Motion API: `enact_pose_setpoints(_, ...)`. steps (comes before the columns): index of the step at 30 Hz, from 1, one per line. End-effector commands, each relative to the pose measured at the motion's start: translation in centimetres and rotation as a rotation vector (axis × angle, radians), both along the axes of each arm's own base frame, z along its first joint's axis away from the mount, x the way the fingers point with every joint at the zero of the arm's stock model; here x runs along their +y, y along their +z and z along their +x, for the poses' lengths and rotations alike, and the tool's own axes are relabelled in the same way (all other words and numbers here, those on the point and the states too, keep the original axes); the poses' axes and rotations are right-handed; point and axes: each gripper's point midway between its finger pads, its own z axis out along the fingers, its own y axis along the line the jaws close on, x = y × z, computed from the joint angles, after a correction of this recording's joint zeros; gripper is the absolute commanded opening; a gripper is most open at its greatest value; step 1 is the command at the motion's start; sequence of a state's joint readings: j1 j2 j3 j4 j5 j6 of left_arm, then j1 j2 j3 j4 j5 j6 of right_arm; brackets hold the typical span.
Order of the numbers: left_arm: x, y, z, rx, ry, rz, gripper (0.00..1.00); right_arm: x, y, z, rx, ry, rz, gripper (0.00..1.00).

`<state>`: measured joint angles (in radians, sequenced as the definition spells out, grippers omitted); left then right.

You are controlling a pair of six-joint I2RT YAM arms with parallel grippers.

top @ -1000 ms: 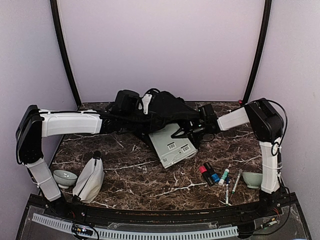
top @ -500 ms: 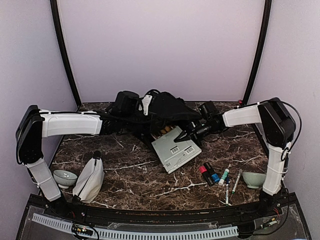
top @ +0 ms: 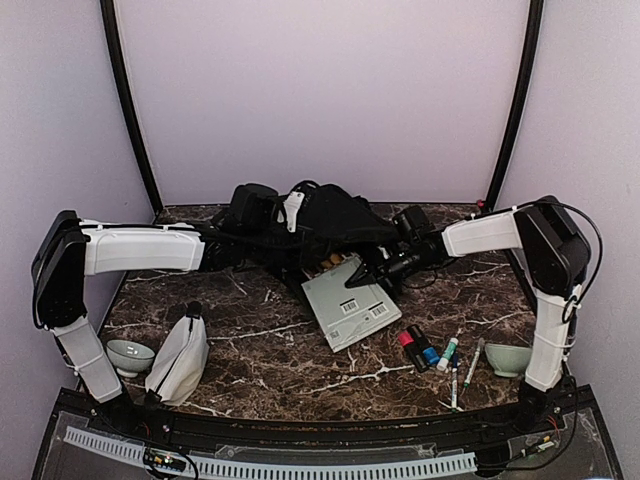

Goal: Pack the student bag
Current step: Place the book in the largest pocket of the bag, then adjust the book in the largest pocket of the bag.

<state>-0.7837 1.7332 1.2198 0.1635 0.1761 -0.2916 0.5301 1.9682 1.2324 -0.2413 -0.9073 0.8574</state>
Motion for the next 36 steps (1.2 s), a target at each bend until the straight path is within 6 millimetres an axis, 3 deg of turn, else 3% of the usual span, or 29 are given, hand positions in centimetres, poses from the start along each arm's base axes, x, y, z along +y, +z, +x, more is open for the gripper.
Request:
enact_pose_setpoints(1, -0.7, 4.9, -0.3, -0.100, -0.028, -0.117, 0.00, -1.1, -2.3, 2.9, -0.532, 0.181, -0.113, 0.85)
enact_pose_setpoints(9, -0.7, 5.0, -0.6, -0.095, -0.034, -0.129, 0.00, 0.0, -0.5, 3.6, -0.538, 0.160, -0.032, 0.80)
enact_pose_setpoints(13, -0.5, 5.3, -0.4, -0.110, -0.023, -0.122, 0.00, -2.6, -0.4, 5.5, -0.662, 0.142, -0.256, 0.88)
enact_pose_setpoints(16, -0.4, 5.1, -0.2, -0.112, -0.017, -0.115, 0.00, -4.5, 0.1, 5.5, -0.725, 0.124, -0.356, 0.91)
enact_pose_setpoints(22, -0.2, 4.8, 0.0, -0.110, -0.006, -0.108, 0.00, -5.3, 1.9, 2.4, -0.821, 0.247, -0.333, 0.89)
enact_pose_setpoints(28, -0.1, 4.9, 0.1, -0.111, -0.004, -0.109, 0.00, -4.8, 1.1, -3.6, -0.862, 0.480, -0.260, 0.80)
enact_pose_setpoints(33, 0.1, 4.9, 0.0, -0.106, -0.005, -0.110, 0.00, -4.3, 1.3, -7.5, -1.091, 0.725, -0.268, 0.78)
enact_pose_setpoints(36, 0.1, 4.8, 0.0, -0.102, -0.007, -0.112, 0.00, -4.1, 1.5, -7.5, -1.257, 0.824, -0.345, 0.77)
